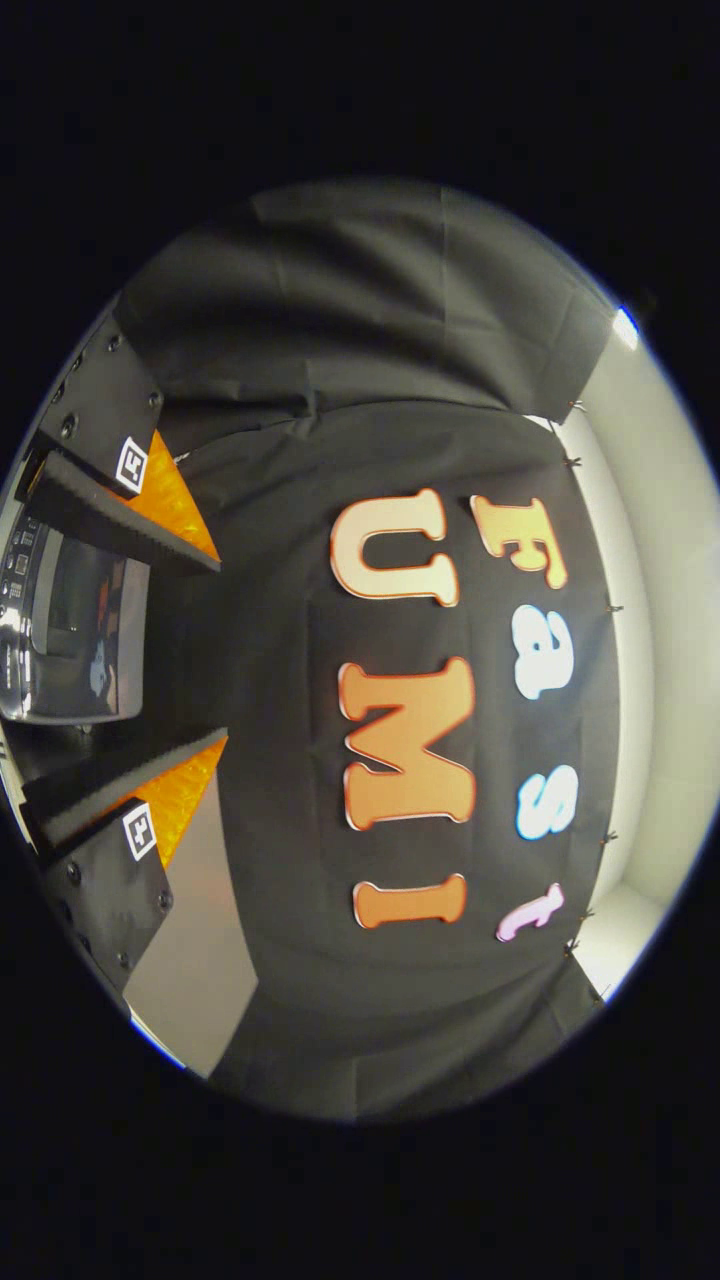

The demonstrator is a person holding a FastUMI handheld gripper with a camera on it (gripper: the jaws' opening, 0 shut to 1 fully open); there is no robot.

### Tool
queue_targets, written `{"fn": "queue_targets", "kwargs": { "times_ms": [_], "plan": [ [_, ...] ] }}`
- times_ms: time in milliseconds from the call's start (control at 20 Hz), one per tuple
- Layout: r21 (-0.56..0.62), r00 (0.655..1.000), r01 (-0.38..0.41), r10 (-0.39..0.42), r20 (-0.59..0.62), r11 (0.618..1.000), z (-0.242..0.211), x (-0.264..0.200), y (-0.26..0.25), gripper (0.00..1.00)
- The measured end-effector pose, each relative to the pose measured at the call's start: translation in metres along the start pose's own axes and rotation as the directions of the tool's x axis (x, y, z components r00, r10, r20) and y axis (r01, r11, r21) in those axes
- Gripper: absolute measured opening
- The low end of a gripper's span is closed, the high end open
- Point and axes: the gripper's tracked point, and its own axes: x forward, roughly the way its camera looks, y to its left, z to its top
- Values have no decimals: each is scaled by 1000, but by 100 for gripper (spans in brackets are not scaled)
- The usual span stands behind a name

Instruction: Put the clothes into the washing machine and then close the washing machine lid.

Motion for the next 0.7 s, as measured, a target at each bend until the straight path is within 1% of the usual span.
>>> {"fn": "queue_targets", "kwargs": {
  "times_ms": [100, 200, 450, 700],
  "plan": [
    [-8, 1000, 11, -10, 12, 1000, 17, -31, -19, 97],
    [-25, 999, 41, -41, -2, 999, 22, -59, -42, 97],
    [-34, 998, 60, -58, 36, 998, 44, -132, -78, 97],
    [-15, 994, 67, -65, 84, 998, 60, -198, -106, 97]
  ]
}}
